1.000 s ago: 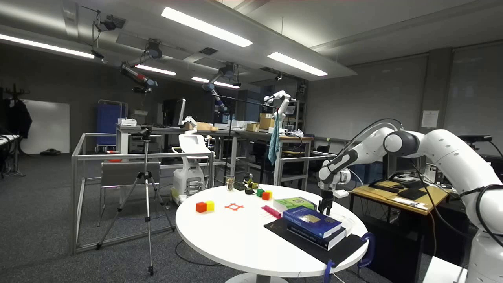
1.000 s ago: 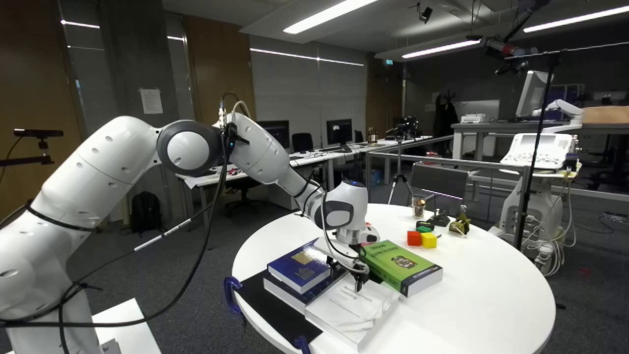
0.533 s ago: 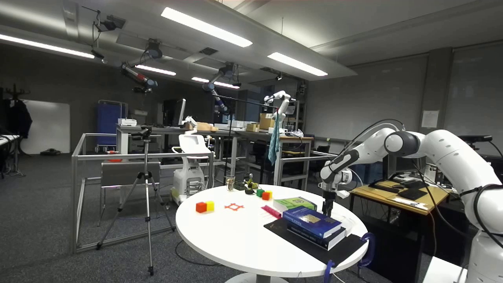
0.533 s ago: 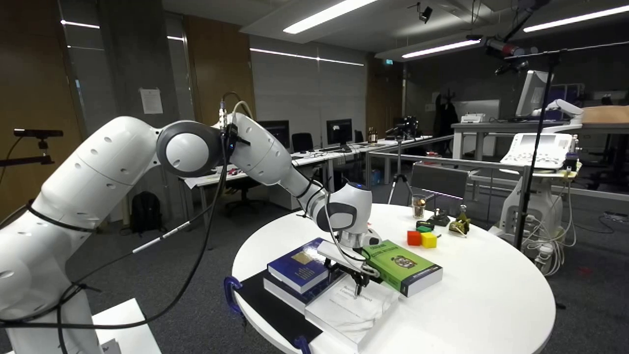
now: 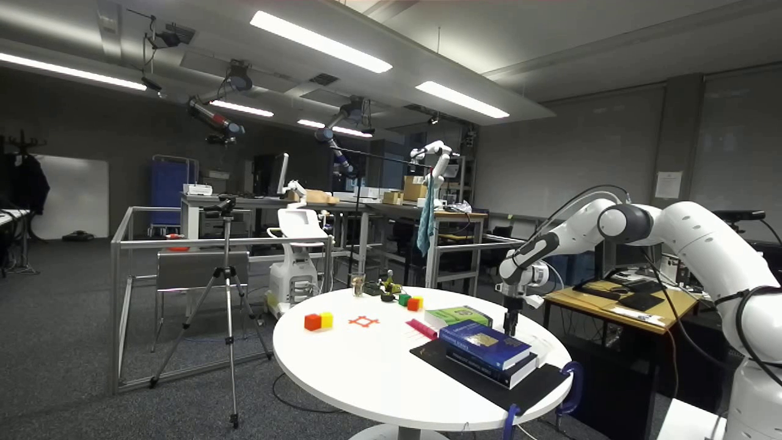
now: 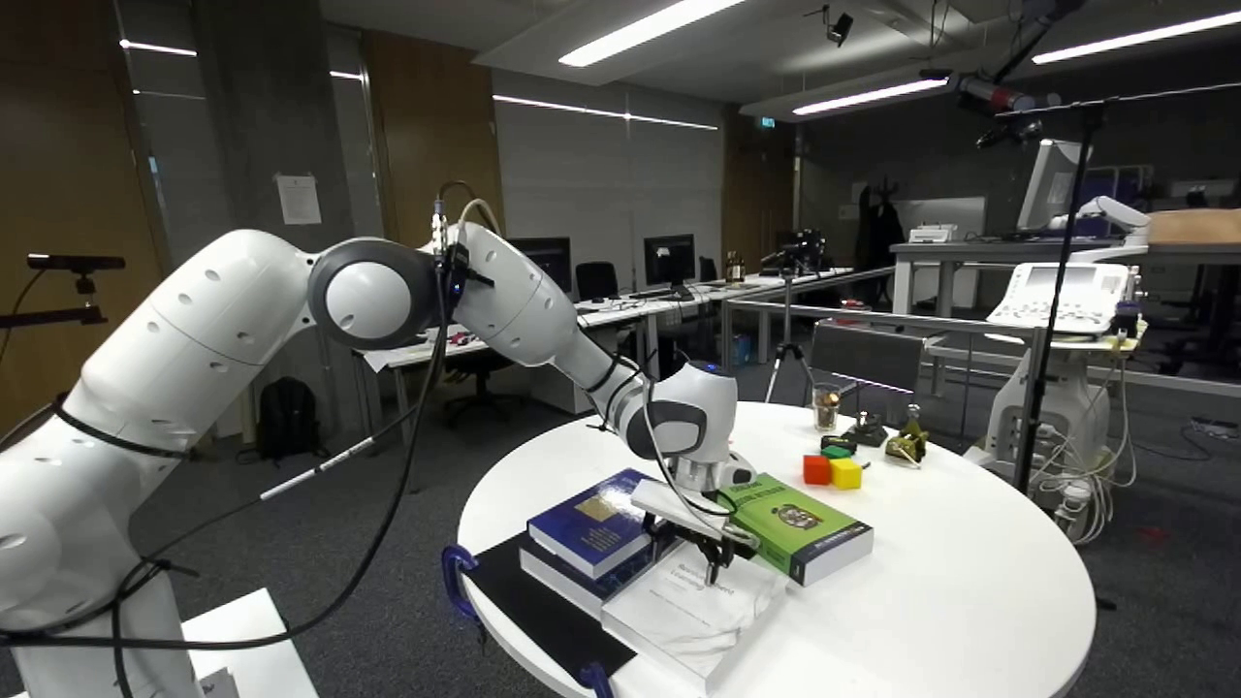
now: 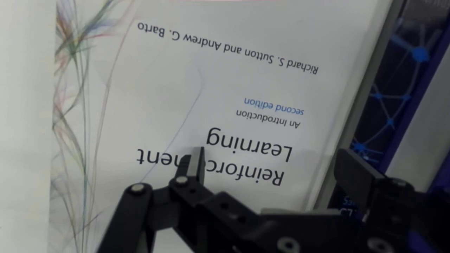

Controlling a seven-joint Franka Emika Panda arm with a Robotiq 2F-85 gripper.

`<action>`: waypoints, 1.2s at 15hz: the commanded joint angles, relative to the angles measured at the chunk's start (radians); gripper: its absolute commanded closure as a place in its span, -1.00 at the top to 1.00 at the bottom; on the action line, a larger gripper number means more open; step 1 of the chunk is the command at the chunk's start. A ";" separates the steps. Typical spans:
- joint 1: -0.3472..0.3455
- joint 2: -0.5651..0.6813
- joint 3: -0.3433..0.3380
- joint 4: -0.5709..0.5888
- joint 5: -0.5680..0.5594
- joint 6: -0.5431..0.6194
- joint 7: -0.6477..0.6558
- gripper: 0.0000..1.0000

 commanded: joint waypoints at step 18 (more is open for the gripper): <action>-0.069 0.002 0.010 0.014 0.050 -0.054 -0.028 1.00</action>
